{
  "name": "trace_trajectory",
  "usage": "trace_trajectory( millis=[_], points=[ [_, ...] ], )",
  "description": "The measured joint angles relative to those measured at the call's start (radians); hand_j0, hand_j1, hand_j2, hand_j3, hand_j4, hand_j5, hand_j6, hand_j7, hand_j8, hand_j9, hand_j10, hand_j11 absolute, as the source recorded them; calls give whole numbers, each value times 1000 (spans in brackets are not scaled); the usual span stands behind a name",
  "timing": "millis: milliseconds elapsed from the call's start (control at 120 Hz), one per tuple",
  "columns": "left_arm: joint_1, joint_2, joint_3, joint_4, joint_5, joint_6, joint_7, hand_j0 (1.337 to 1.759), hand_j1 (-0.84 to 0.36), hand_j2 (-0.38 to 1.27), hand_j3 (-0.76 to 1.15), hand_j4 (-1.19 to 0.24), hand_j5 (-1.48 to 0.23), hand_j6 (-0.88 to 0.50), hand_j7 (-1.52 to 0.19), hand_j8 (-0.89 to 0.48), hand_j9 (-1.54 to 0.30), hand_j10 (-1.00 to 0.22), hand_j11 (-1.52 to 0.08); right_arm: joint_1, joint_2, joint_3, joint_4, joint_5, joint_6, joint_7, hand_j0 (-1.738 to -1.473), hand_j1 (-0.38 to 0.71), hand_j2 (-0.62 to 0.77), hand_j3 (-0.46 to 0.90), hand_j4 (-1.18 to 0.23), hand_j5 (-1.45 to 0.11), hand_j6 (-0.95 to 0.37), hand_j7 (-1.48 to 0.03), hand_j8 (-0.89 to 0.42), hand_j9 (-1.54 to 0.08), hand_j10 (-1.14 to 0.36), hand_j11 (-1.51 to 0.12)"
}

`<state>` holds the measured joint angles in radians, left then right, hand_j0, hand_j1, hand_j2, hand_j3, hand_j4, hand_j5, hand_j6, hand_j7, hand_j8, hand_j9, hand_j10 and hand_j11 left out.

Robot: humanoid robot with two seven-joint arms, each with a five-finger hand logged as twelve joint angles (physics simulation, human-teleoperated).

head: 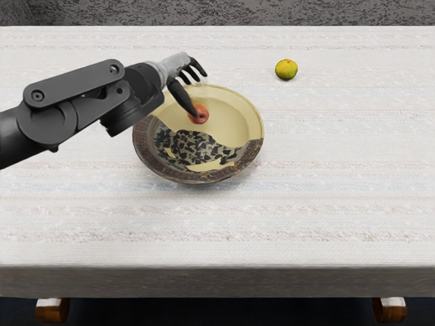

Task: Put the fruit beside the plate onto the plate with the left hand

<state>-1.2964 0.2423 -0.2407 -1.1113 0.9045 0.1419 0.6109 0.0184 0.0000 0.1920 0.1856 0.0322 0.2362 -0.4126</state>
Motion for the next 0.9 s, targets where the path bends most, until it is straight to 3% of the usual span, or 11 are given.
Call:
trace_trajectory(
  millis=[100, 150, 225, 275, 450, 558, 608, 900],
  points=[
    [-9, 10, -13, -1, -15, -1, 0, 1658, 37, 72, 0, -274, -372, -257, -365, -239, -367, -302, -364, 0, 0, 0, 0, 0, 0, 0, -1658, -349, 0, 0, 0, 0, 0, 0, 0, 0, 0, 0],
    [-8, 31, -33, -6, -92, -3, 0, 1658, 99, 58, 0, -220, -298, -207, -292, -193, -294, -242, -292, 0, 0, 1, 0, 0, 0, 0, -1658, -349, 0, 0, 0, 0, 0, 0, 0, 0, 0, 0],
    [-1, 190, -79, -51, -320, -28, 0, 1658, 169, 42, 0, -160, -215, -151, -211, -141, -212, -175, -210, 0, 0, 1, 0, 0, 0, 0, -1658, -349, 0, 0, 0, 0, 1, 0, 0, 0, 0, 0],
    [46, 296, -118, -74, -476, -144, 0, 1658, 203, 34, 0, -131, -174, -124, -171, -117, -172, -143, -170, 0, 0, 1, 0, 1, 0, 0, -1658, -349, 0, 0, 0, 0, 0, 0, 0, 0, 0, 0],
    [199, 519, -215, -175, -1022, -545, 0, 1658, 273, 17, 0, -66, -89, -64, -88, -60, -88, -72, -87, -1, 0, 1, 6, 1, 1, -1, -1658, -349, 0, 0, 0, 0, 1, 0, 0, 0, 0, 0],
    [289, 652, -229, -202, -1275, -679, 0, 1658, 294, 11, 0, -47, -63, -45, -62, -44, -63, -50, -62, -1, 0, 1, 8, 2, 2, -2, -1658, -349, 0, 0, 0, 0, 1, 0, 0, 0, 0, 0],
    [318, 723, -231, -207, -1332, -708, 0, 1658, 301, 10, 0, -40, -55, -38, -54, -37, -54, -43, -54, -2, 0, 1, 11, 3, 3, -2, -1658, -349, 0, 0, 0, 0, 1, 0, 1, 0, 0, 0],
    [392, 852, -231, -217, -1405, -751, 0, 1658, 321, 4, 0, -19, -30, -18, -30, -18, -30, -20, -30, -3, 0, 1, 27, 2, 4, -3, -1658, -349, 0, 0, 0, 0, 1, 0, 1, 0, 0, 0]
  ],
)
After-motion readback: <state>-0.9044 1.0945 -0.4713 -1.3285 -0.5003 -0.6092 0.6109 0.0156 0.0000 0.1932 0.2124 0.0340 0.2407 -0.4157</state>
